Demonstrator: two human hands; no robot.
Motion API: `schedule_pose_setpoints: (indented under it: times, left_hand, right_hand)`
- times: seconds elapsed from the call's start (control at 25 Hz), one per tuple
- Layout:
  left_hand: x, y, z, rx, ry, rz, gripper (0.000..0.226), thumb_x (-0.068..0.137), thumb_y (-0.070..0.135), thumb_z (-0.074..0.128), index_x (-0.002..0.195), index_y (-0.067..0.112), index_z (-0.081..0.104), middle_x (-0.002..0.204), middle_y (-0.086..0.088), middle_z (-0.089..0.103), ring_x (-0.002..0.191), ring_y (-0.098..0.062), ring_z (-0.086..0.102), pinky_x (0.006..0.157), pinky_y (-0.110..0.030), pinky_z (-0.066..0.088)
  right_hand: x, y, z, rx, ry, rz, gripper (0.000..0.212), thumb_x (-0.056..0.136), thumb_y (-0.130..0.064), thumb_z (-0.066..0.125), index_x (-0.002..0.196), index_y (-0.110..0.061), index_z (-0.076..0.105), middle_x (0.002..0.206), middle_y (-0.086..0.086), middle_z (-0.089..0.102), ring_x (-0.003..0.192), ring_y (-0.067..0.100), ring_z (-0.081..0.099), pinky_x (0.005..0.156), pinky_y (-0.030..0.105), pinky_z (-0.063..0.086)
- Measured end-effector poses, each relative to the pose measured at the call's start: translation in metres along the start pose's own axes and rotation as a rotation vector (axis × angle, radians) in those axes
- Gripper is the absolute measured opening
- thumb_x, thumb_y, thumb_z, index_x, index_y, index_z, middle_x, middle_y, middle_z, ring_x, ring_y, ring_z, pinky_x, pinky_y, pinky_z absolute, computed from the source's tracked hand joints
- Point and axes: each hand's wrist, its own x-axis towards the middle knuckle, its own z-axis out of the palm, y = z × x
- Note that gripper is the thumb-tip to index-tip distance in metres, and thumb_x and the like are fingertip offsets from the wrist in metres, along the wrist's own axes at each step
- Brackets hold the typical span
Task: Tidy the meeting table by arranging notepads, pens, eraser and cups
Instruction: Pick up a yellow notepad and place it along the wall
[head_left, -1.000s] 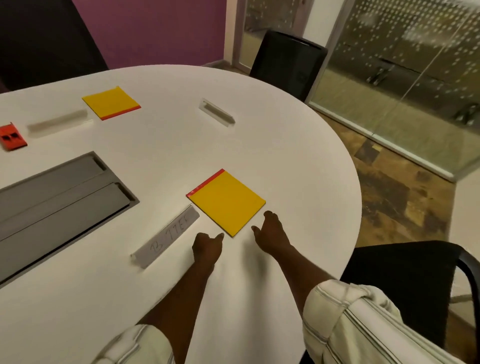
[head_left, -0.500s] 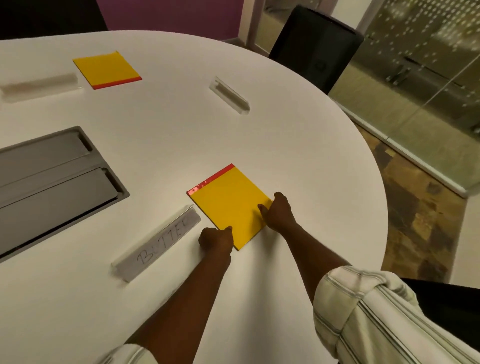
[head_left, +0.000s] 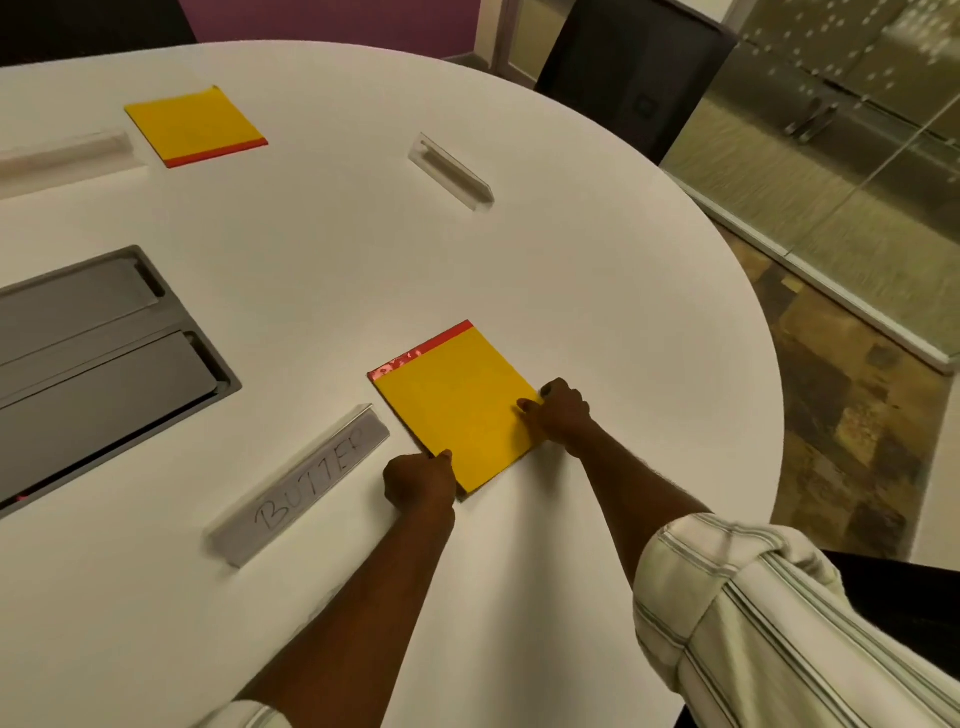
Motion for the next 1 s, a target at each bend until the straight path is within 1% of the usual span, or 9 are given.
schedule_pose_setpoints:
  times: [0.16,0.24,0.32,0.44,0.48,0.6,0.72,0.84,1.0]
  left_hand:
    - [0.007,-0.002,0.001,-0.033,0.0,-0.013,0.048,0.102,0.037,0.032,0.122,0.0,0.057,0.124,-0.013,0.061,0.116,-0.025,0.058,0.095,-0.03,0.043]
    - [0.006,0.002,-0.001,-0.059,-0.037,-0.002,0.038,0.104,0.026,0.032,0.127,0.006,0.053,0.132,-0.012,0.056,0.123,-0.024,0.053,0.103,-0.03,0.037]
    - [0.004,0.004,0.002,-0.182,-0.106,0.014,0.031,0.102,0.02,0.036,0.119,0.006,0.058,0.125,-0.015,0.059,0.117,-0.028,0.055,0.104,-0.032,0.037]
    - [-0.017,0.001,0.01,-0.636,-0.135,-0.008,0.012,0.089,-0.002,0.058,0.078,0.002,0.056,0.085,-0.018,0.059,0.085,-0.031,0.057,0.091,-0.045,0.049]
    - [-0.024,0.001,0.009,-0.745,-0.139,-0.012,0.008,0.085,-0.008,0.06,0.083,-0.001,0.056,0.087,-0.019,0.058,0.085,-0.03,0.055,0.085,-0.046,0.05]
    - [-0.051,0.006,-0.005,-0.907,-0.182,0.002,0.028,0.084,-0.011,0.059,0.105,0.005,0.052,0.097,-0.015,0.056,0.086,-0.03,0.056,0.084,-0.05,0.051]
    - [-0.074,0.004,-0.023,-0.961,-0.131,0.013,0.029,0.085,-0.011,0.058,0.101,0.012,0.05,0.103,-0.014,0.054,0.088,-0.03,0.057,0.083,-0.049,0.051]
    - [-0.1,-0.007,-0.046,-0.964,-0.04,0.045,0.027,0.085,-0.01,0.058,0.092,0.014,0.051,0.101,-0.014,0.053,0.083,-0.028,0.056,0.078,-0.046,0.052]
    - [-0.134,-0.028,-0.082,-0.996,0.066,0.073,0.023,0.086,-0.01,0.057,0.098,0.009,0.058,0.099,-0.016,0.057,0.073,-0.024,0.054,0.074,-0.043,0.049]
  right_hand:
    - [-0.002,0.009,-0.006,0.151,-0.014,0.062,0.054,0.088,-0.034,0.066,0.132,-0.007,0.049,0.136,0.02,0.043,0.123,0.036,0.046,0.104,0.044,0.04]
    - [-0.01,0.012,-0.01,0.282,-0.005,0.084,0.048,0.089,-0.026,0.066,0.13,-0.004,0.05,0.134,0.021,0.045,0.119,0.035,0.05,0.092,0.04,0.045]
    - [-0.021,0.016,-0.016,0.361,0.001,0.087,0.043,0.091,-0.021,0.064,0.127,-0.003,0.049,0.131,0.021,0.048,0.112,0.032,0.052,0.079,0.036,0.044]
    - [-0.036,0.018,-0.037,0.427,-0.009,0.051,0.039,0.092,-0.017,0.061,0.125,-0.002,0.047,0.127,0.019,0.051,0.098,0.024,0.048,0.076,0.035,0.044]
    - [-0.041,0.017,-0.046,0.438,-0.02,0.043,0.038,0.092,-0.017,0.061,0.124,-0.002,0.047,0.126,0.019,0.051,0.096,0.023,0.047,0.077,0.036,0.046]
    - [-0.061,0.013,-0.073,0.5,-0.081,0.046,0.036,0.094,-0.016,0.059,0.125,-0.005,0.045,0.123,0.017,0.048,0.098,0.026,0.048,0.074,0.037,0.05]
    - [-0.089,0.004,-0.09,0.576,-0.176,0.06,0.035,0.094,-0.013,0.058,0.124,-0.007,0.041,0.118,0.012,0.043,0.095,0.026,0.049,0.063,0.035,0.049]
    - [-0.125,-0.009,-0.101,0.643,-0.271,0.048,0.026,0.093,-0.011,0.06,0.111,-0.01,0.041,0.111,0.012,0.043,0.081,0.023,0.052,0.054,0.034,0.049]
    - [-0.17,-0.027,-0.104,0.702,-0.407,0.016,0.036,0.093,-0.009,0.06,0.121,-0.008,0.037,0.118,0.018,0.04,0.083,0.032,0.055,0.058,0.042,0.054]
